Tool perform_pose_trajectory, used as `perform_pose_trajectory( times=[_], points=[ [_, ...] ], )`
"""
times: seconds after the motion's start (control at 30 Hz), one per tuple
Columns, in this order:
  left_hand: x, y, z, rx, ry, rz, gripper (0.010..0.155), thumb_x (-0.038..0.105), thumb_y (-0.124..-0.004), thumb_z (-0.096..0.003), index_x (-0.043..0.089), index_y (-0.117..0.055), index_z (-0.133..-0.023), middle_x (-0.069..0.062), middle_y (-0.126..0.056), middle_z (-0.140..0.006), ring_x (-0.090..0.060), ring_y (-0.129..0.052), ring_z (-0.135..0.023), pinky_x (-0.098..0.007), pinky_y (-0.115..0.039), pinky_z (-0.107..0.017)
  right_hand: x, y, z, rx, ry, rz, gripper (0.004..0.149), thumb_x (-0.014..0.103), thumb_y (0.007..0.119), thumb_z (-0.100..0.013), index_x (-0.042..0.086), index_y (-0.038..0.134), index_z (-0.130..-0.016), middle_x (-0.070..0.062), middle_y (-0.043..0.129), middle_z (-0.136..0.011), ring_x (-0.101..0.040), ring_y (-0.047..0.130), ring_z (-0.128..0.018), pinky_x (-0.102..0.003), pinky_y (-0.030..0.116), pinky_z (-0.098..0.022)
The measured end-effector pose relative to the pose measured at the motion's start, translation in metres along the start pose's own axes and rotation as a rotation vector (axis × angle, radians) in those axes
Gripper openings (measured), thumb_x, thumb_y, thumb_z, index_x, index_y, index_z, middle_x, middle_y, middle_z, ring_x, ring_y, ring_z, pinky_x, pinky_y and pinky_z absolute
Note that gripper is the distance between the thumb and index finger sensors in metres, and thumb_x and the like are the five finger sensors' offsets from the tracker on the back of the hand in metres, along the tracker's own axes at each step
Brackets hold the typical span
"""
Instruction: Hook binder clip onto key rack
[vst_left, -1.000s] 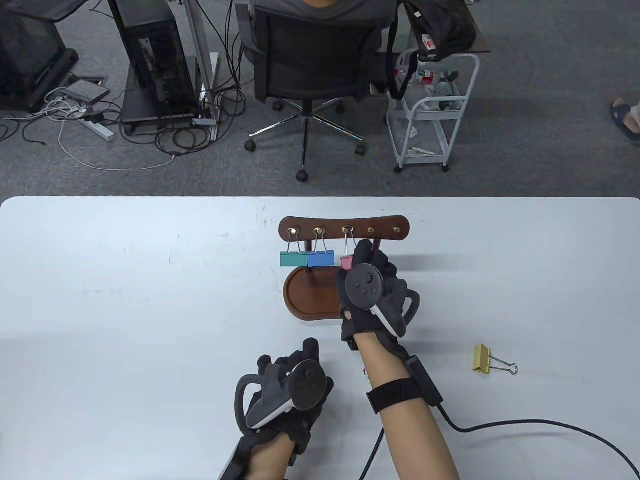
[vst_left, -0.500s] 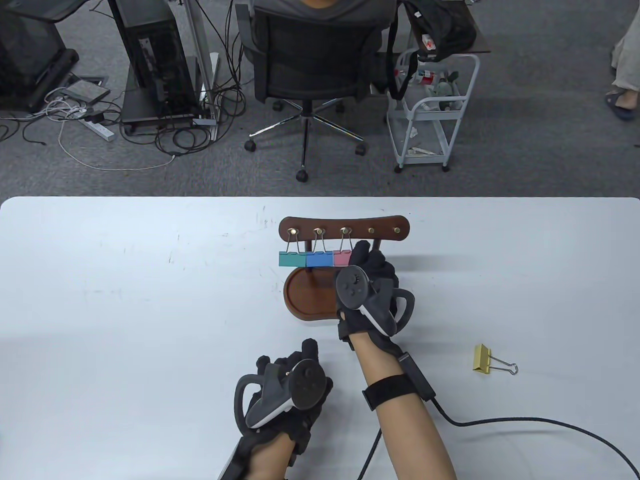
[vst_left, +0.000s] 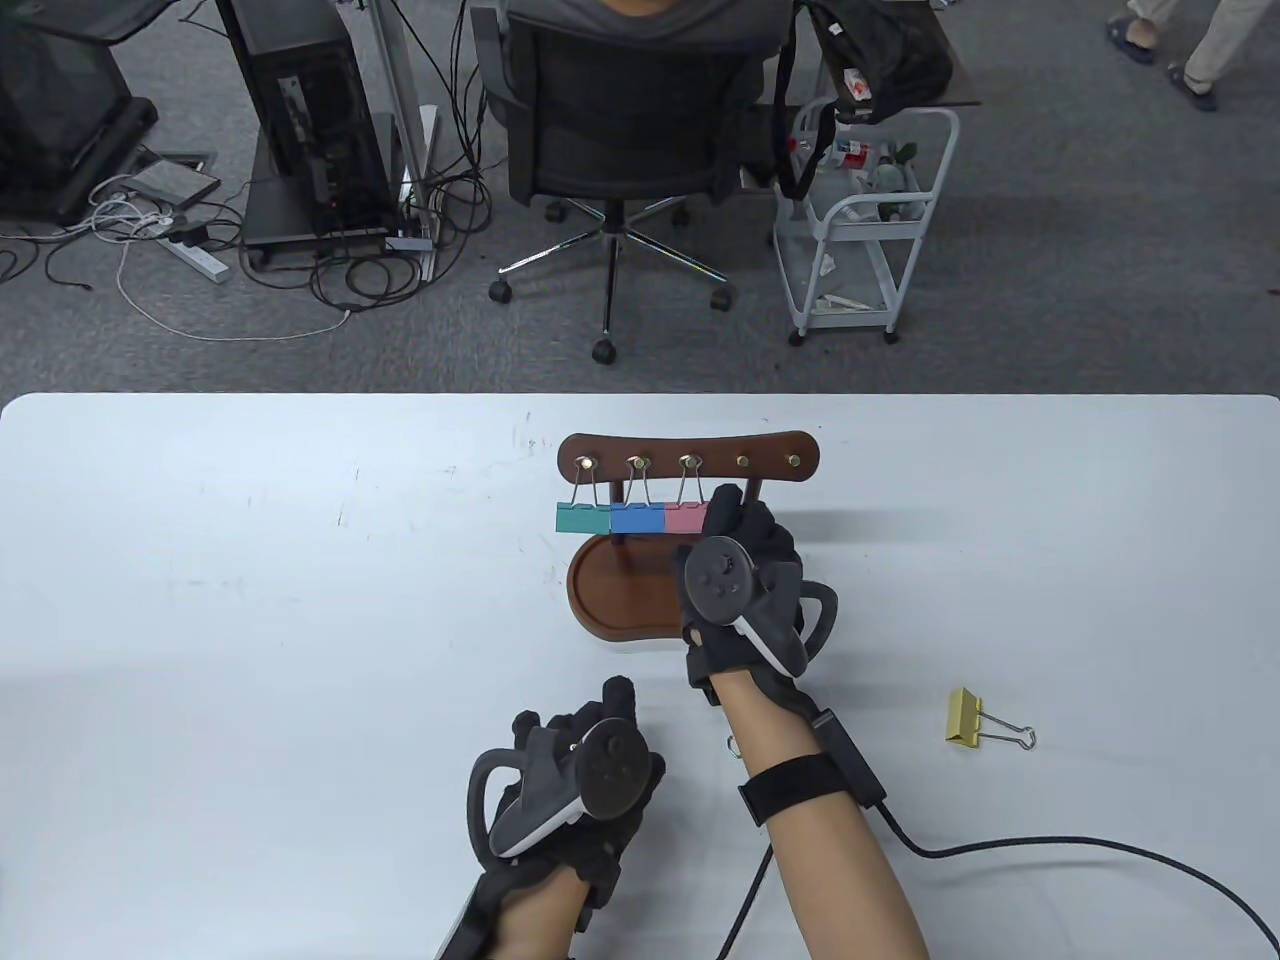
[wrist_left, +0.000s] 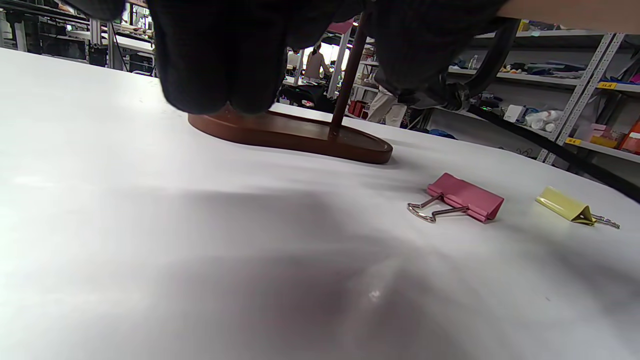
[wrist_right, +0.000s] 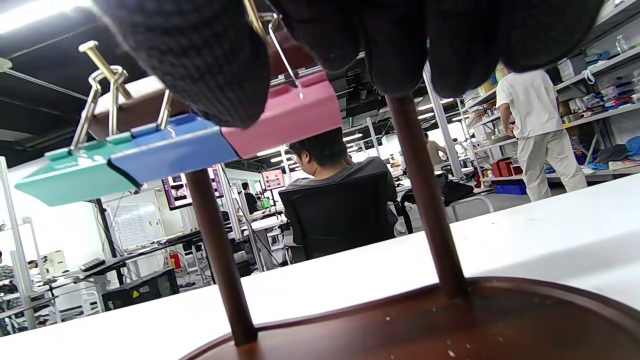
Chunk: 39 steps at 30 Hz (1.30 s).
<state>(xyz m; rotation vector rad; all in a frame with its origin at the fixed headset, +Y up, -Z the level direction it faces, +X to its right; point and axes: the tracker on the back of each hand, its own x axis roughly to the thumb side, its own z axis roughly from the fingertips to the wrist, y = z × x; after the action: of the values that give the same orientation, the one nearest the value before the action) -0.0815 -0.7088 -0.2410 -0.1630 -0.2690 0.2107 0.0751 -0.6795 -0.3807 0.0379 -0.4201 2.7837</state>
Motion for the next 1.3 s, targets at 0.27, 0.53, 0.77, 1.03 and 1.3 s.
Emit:
perform_pose_trajectory(
  times=[0.27,0.53,0.77,1.03,1.3],
  points=[
    [-0.001,0.001,0.001,0.028,0.003,-0.001,0.079,0.043,-0.078,-0.0573,-0.002,-0.049,-0.116,-0.03,-0.077,-0.107,-0.057,-0.081,-0.092,-0.081,-0.046,-0.069,-0.002,-0.023,0.01,0.004,-0.074,-0.037,0.078,0.04,0.083,-0.055,-0.003,0.052,-0.112,-0.038,0.059,-0.106,-0.063,0.068,-0.084,-0.071,0.061,-0.057],
    [-0.001,0.003,0.003,0.056,0.0,-0.003,0.078,0.042,-0.078,-0.0573,-0.001,-0.051,-0.116,-0.029,-0.076,-0.108,-0.057,-0.079,-0.094,-0.08,-0.046,-0.07,-0.021,-0.055,0.026,0.036,-0.145,-0.077,0.076,0.039,0.084,-0.054,-0.001,0.054,-0.112,-0.036,0.058,-0.111,-0.064,0.067,-0.088,-0.072,0.06,-0.059],
    [-0.001,0.004,0.004,0.076,-0.015,-0.002,0.076,0.042,-0.078,-0.0574,0.0,-0.054,-0.116,-0.029,-0.077,-0.108,-0.057,-0.08,-0.094,-0.079,-0.047,-0.07,-0.048,-0.075,0.045,0.063,-0.178,-0.047,0.076,0.037,0.084,-0.054,-0.001,0.055,-0.113,-0.034,0.055,-0.115,-0.064,0.063,-0.092,-0.073,0.059,-0.06],
    [0.0,0.004,0.005,0.101,-0.022,-0.015,0.076,0.043,-0.077,-0.0574,0.0,-0.054,-0.116,-0.029,-0.077,-0.108,-0.057,-0.08,-0.094,-0.079,-0.047,-0.07,-0.088,-0.075,0.059,0.123,-0.173,-0.036,0.075,0.037,0.084,-0.054,0.001,0.055,-0.113,-0.03,0.053,-0.117,-0.064,0.059,-0.095,-0.073,0.057,-0.062],
    [0.002,0.004,0.006,0.117,-0.026,-0.026,0.076,0.043,-0.077,-0.0574,0.0,-0.054,-0.116,-0.029,-0.077,-0.108,-0.057,-0.08,-0.094,-0.079,-0.047,-0.07,-0.113,-0.059,0.068,0.249,-0.208,-0.084,0.073,0.034,0.085,-0.052,0.003,0.058,-0.113,-0.027,0.052,-0.118,-0.06,0.055,-0.099,-0.073,0.054,-0.064]
  ],
)
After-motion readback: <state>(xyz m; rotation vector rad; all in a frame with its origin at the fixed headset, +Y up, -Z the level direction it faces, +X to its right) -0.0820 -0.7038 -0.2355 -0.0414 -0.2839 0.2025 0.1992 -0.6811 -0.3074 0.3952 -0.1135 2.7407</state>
